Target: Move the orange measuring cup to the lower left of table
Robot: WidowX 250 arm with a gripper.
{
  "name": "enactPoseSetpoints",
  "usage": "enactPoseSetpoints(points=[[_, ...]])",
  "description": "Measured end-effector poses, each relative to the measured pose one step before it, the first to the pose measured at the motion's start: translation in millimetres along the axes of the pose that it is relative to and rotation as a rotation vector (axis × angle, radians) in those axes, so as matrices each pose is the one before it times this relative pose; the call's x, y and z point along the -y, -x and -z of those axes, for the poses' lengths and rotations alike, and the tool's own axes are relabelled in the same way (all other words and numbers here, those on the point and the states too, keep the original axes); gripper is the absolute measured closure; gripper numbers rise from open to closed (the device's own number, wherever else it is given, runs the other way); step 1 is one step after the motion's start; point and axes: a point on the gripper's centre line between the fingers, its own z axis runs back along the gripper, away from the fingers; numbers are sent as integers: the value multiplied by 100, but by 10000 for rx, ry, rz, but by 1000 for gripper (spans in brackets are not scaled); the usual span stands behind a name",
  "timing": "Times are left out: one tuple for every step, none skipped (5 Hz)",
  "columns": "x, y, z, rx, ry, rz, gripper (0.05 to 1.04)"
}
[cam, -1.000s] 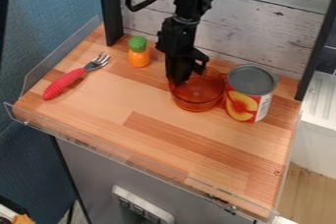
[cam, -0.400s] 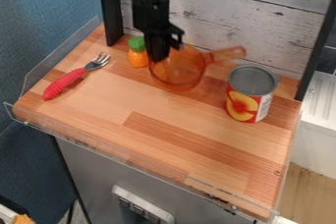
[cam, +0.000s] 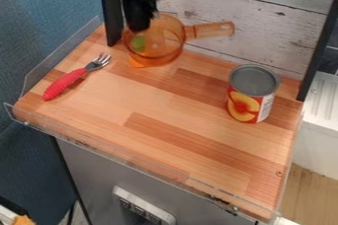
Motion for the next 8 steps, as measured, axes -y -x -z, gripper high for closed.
enactPoseSetpoints(points=[[-592,-2040,-589,203,578,1820,1007],[1074,-3150,199,279,604,987,1009],[1250,-2635,1138,271,426,192,1009],[1116,-1642,1518,642,421,51,1009],[-416,-189,1422,281,-148,320,1009],[-792,-222,1169,240,-14,369,1009],[-1023,47,1921,418,-170,387,1009],[-869,238,1098,293,-150,307,1009]])
